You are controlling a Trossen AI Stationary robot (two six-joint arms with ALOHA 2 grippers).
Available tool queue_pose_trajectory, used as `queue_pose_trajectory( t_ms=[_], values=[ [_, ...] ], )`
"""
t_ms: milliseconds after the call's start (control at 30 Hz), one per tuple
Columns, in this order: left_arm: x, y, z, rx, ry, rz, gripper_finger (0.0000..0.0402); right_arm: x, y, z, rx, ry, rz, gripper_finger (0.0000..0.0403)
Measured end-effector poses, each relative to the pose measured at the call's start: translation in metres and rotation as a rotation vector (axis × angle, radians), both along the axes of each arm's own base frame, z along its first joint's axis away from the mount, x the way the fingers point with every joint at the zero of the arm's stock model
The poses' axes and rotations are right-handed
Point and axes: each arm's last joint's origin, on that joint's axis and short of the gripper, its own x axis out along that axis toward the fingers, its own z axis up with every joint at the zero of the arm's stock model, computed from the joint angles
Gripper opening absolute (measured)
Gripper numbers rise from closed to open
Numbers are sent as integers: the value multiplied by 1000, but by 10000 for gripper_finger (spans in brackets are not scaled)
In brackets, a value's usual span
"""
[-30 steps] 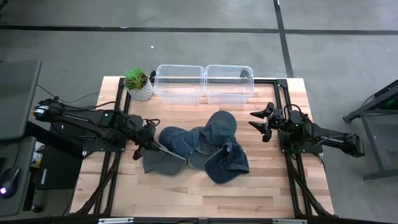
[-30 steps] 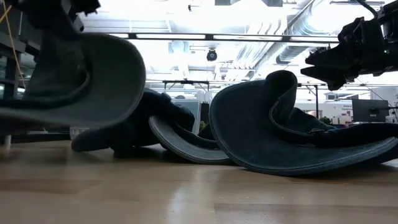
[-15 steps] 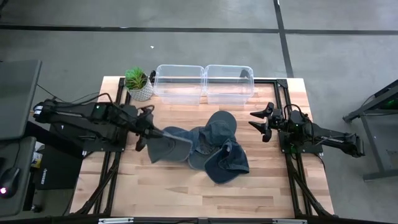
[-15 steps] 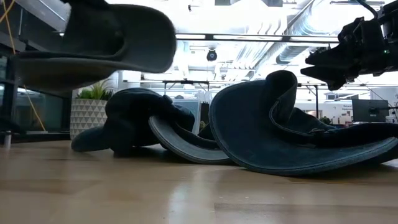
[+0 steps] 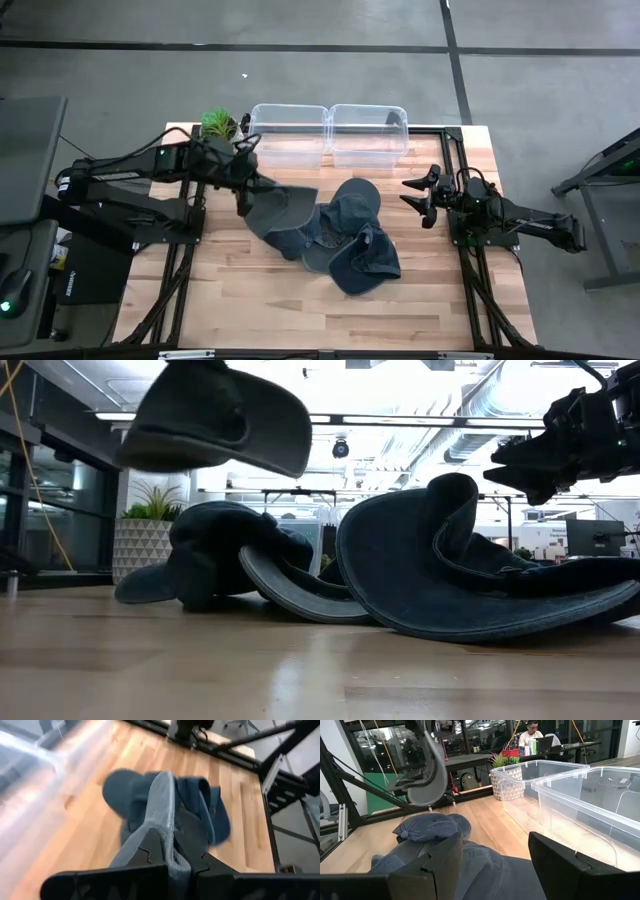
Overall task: Pick & Place hat
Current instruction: Put the left gray cap into the left transparent bin
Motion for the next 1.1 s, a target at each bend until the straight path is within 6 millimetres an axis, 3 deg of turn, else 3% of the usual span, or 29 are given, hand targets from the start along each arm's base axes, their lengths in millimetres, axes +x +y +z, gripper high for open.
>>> queue_pose_trajectory(
  t_ms=[333,600,833,1100],
  values=[
    [33,26,27,53,58,90,0,0,0,0,0,0,0,222],
    [58,60,39,-22,92,135,0,0,0,0,0,0,0,222],
    [66,96,44,-104,88,151,0,0,0,0,0,0,0,222],
    [54,131,49,-145,39,123,0,0,0,0,0,0,0,222]
  ],
)
